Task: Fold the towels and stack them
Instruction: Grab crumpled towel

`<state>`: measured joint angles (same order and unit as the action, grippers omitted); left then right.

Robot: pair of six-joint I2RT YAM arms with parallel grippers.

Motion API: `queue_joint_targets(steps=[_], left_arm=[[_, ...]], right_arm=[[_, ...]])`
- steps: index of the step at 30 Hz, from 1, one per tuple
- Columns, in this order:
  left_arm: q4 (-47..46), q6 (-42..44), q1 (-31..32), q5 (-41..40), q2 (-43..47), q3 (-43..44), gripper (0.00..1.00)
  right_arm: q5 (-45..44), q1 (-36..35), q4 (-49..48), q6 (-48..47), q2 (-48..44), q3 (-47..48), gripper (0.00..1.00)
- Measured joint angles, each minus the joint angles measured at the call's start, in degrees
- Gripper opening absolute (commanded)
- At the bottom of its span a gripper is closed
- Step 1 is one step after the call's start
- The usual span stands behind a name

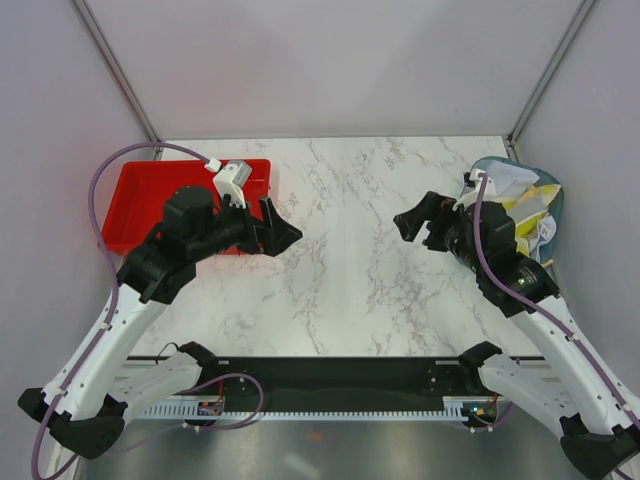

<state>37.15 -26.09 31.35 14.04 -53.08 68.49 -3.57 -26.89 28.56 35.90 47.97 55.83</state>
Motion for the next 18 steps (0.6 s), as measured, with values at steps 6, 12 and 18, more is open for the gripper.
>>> queue_joint_targets(steps=[6, 12, 18], left_arm=[[-0.2, 0.0, 0.0, 0.0, 0.0, -0.4, 0.99], [0.3, 0.0, 0.0, -0.3, -0.2, -2.3, 0.98], [0.5, 0.0, 0.0, 0.0, 0.1, -2.9, 0.98]], right_arm=[[-12.8, -0.1, 0.6, -0.6, -0.4, 0.2, 0.98], [-29.2, 8.7, 2.3, -4.2, 10.0, 6.3, 0.95], [-30.2, 27.9, 3.7, -5.7, 17.6, 6.8, 0.77]])
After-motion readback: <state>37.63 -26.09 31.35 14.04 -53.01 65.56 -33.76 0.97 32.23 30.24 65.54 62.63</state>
